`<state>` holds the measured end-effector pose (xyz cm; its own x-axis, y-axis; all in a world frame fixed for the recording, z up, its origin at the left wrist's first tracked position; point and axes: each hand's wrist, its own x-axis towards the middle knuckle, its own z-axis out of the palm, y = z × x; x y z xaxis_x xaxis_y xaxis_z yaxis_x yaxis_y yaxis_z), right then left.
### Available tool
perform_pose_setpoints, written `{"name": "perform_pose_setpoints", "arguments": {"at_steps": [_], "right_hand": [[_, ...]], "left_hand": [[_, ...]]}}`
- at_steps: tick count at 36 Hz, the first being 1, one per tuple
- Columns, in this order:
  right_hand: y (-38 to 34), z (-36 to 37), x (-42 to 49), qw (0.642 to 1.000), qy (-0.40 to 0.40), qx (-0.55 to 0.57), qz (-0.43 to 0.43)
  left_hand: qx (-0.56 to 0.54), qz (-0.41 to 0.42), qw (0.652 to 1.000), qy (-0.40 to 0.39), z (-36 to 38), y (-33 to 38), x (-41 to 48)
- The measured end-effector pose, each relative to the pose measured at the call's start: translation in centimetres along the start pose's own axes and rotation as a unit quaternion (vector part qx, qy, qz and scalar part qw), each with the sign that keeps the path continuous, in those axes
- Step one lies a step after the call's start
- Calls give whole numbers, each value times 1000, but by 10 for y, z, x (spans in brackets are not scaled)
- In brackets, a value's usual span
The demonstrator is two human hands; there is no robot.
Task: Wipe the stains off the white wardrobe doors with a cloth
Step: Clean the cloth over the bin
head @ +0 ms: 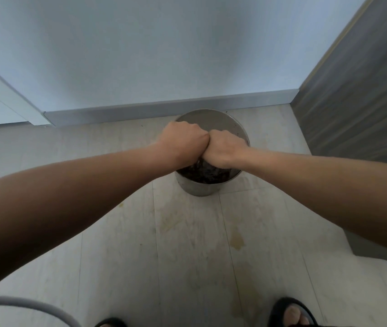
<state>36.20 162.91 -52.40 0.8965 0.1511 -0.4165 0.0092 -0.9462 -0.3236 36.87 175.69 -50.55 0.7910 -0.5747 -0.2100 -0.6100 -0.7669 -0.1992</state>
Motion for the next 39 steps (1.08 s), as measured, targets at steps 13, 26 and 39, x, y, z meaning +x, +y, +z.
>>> {"name": "perform_pose_setpoints", "arguments": {"at_steps": [13,26,39], "right_hand": [[0,6,0,995,19,93,-19],[4,1,2,992,38,112,-37],[11,-64,-55,933,-131,331,-42]], "left_hand": [[-95,-24,995,-26,4,-3,5],[-158,-4,987,-23,4,-6,8],[-708,-125,687,-104,-35,-8,-53]]}}
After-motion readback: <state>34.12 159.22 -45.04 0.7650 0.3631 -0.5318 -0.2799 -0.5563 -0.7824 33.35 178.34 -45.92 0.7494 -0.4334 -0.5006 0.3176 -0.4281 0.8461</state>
